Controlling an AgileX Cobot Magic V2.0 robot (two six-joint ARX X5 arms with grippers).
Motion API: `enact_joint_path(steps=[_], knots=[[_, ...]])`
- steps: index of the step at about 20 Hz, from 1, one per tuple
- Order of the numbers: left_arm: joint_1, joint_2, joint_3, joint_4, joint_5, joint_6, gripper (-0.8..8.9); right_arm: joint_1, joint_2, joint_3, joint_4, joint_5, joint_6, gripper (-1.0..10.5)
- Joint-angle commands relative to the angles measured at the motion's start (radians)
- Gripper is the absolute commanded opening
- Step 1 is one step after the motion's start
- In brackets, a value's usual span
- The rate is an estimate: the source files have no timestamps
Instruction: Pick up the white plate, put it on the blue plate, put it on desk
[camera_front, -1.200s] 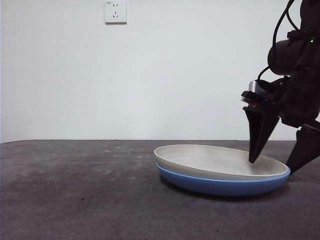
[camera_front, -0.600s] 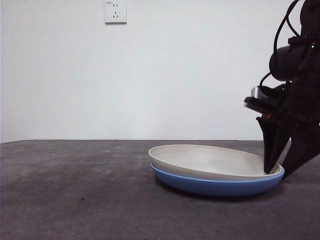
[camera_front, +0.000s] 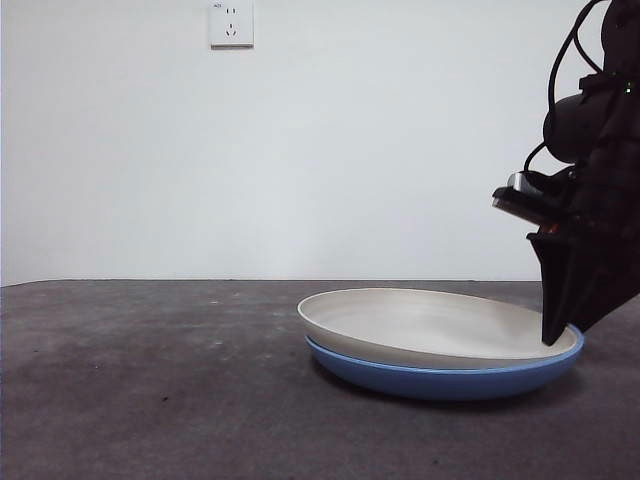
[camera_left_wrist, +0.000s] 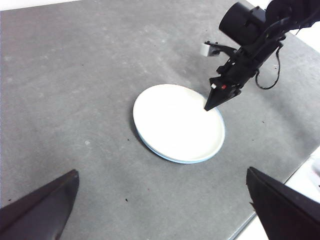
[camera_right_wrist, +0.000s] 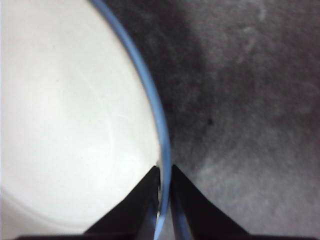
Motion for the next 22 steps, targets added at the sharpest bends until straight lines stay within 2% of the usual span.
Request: enact_joint_path(steps=[1,7,17,22], knots=[[-0.007,0.005,0.007,0.006,-0.004,-0.003,5.64,-0.003,-0.002,0.068,-0.061,0.015,-0.031,0.1],[-0.007,0.005,0.007,0.006,-0.004,-0.003,5.64,0.030,-0.004,0.190,-0.159,-0.027,-0.034,0.1],[-0.007,0.005,0.007,0.006,-0.004,-0.003,5.64,0.181,0.009,0.197,-0.100,-0.024,0.032,0.1],[-0.007,0.005,0.007,0.006,-0.004,-0.003,5.64,0.221,0.083,0.197,-0.072,-0.012,0.047,0.1]])
